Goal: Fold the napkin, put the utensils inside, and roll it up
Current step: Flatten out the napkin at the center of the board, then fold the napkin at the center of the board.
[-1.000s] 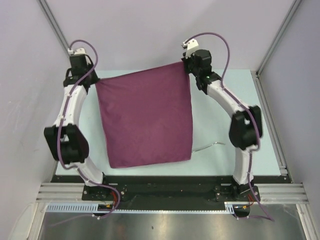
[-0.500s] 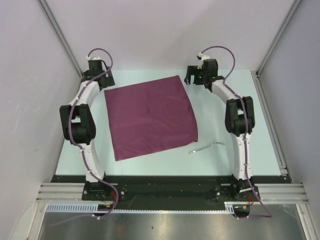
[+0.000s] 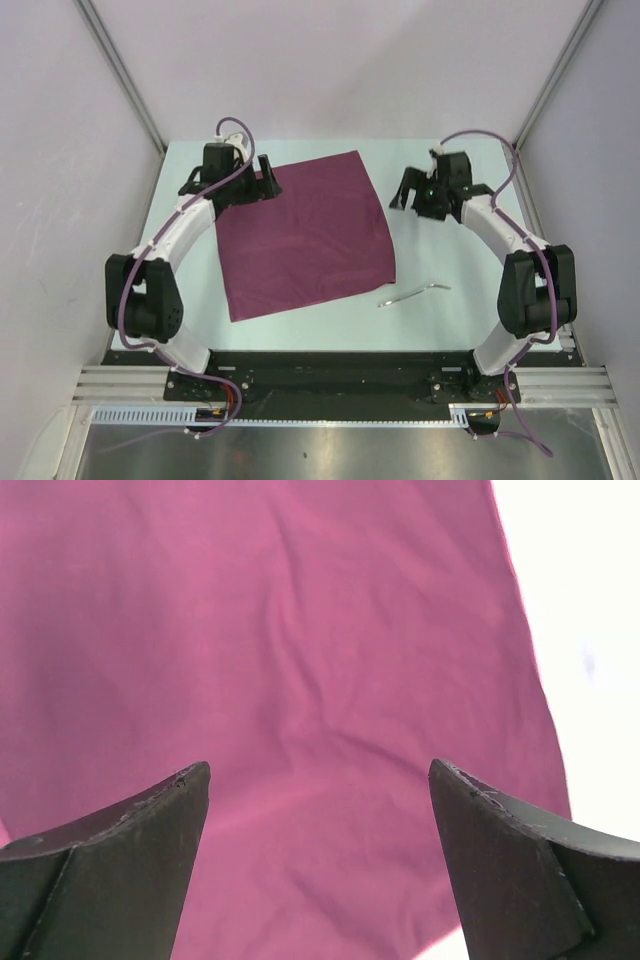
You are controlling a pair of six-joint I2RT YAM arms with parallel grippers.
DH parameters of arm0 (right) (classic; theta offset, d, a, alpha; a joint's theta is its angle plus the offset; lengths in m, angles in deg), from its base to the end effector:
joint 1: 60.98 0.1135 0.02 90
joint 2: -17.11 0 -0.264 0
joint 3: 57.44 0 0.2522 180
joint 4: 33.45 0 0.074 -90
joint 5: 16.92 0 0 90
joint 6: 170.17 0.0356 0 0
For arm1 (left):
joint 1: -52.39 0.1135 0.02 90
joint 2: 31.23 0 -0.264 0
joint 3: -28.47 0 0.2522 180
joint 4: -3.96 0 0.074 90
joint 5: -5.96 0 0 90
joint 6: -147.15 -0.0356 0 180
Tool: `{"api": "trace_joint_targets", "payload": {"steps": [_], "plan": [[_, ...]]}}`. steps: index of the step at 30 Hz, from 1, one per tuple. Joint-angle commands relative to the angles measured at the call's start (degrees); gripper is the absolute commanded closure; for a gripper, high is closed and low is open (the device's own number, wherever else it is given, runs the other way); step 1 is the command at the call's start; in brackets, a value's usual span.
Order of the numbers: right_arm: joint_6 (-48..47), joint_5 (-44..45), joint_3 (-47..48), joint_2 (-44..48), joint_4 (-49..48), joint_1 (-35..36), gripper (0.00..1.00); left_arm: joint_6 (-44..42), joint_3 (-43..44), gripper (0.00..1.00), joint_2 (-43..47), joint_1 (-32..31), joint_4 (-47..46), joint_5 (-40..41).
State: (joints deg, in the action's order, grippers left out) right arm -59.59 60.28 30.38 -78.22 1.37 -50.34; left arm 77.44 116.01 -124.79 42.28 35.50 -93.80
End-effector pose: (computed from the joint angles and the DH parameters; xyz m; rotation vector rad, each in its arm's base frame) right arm 0.3670 0.0770 0.2702 0.0874 2.3453 0.5319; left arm 0.3668 -0.0715 0.2840 -0.1057 2.2557 -0.4772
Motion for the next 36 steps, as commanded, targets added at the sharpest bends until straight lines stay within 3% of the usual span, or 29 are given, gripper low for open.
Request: {"api": "trace_joint_targets", "payload": {"steps": [1,5,17,27,30,31,32,34,36], "plan": [[6.0,-1.5,-7.4,2.3,5.3,0.1,0.11,-5.6,5.0,0.05,5.8,0.6,10.6,-8.8],[6.1,-2.4,-11.0,2.2,5.5,0.8,0.18,-8.2,3.0,0.05,8.2,0.9,9.3,-5.4],[9.2,-0.7,-12.5,-2.1,8.4,7.1,0.38,-7.8,-1.0,0.05,11.8,3.0,7.1,-7.0],[11.2,1.5,-13.2,-3.3,9.7,9.0,0.43,-8.0,-1.5,0.05,14.2,4.3,6.8,-7.0],[11.4,1.0,-12.9,-4.3,9.4,10.2,0.60,-7.9,-1.6,0.05,14.5,4.7,6.7,-7.4],[11.5,0.8,-12.5,-4.5,9.4,10.6,0.78,-7.7,-1.6,0.05,14.6,5.0,6.6,-7.6],[11.6,1.6,-11.8,-4.5,9.9,11.6,0.85,-7.6,-1.7,0.05,14.9,5.2,6.6,-7.6],[10.9,3.7,-6.8,-5.0,12.1,13.5,0.95,-7.4,-2.0,0.05,15.2,5.8,6.3,-7.9],[10.3,7.4,-1.5,-7.5,13.9,17.6,0.97,-7.3,-2.2,0.05,15.4,6.2,6.0,-8.6]]}}
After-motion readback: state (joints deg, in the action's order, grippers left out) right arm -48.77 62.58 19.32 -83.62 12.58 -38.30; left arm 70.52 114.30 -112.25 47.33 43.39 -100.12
